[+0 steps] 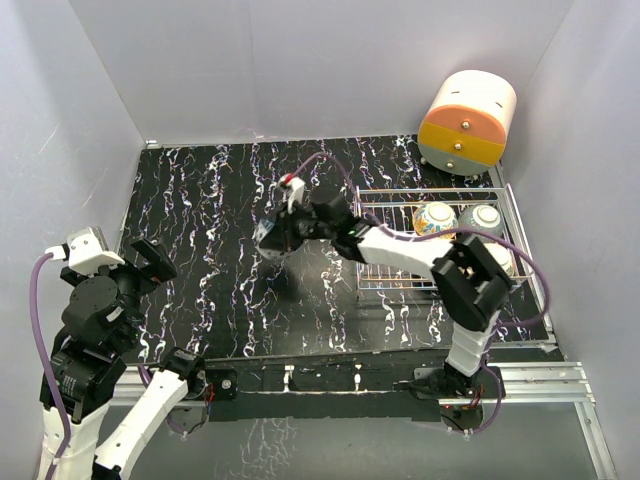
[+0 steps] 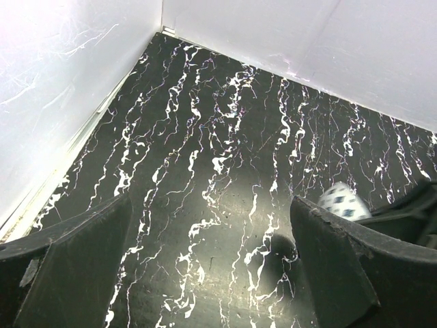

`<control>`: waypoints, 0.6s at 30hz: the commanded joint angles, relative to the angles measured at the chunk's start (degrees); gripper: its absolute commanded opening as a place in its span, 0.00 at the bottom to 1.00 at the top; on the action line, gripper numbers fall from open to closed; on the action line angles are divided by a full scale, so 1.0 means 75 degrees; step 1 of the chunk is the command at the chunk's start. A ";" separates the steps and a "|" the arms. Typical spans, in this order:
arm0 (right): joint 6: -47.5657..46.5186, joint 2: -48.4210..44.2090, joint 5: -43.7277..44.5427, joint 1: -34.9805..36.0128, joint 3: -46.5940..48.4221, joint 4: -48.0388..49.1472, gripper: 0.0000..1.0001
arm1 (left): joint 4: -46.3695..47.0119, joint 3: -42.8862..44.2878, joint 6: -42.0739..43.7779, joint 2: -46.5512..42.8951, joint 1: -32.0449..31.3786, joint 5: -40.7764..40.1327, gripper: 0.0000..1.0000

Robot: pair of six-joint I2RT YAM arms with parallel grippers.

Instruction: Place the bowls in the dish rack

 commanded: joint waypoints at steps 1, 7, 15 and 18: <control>0.1408 -0.1544 -0.1382 -0.0524 -0.0498 0.2386 0.08 | 0.0138 0.0012 0.0099 0.0068 -0.0034 0.0028 0.97; 0.1954 -0.3172 -0.1443 -0.1220 -0.1311 0.2482 0.08 | 0.0209 -0.0026 0.0027 0.0112 -0.0034 0.0195 0.97; 0.2645 -0.5155 -0.1164 -0.3242 -0.2774 0.2118 0.08 | 0.0219 -0.0074 -0.0040 0.0111 -0.0028 0.0326 0.97; 0.3119 -0.5651 -0.1386 -0.4121 -0.3380 0.2127 0.09 | 0.0225 -0.0063 -0.0050 0.0132 -0.0034 0.0368 0.97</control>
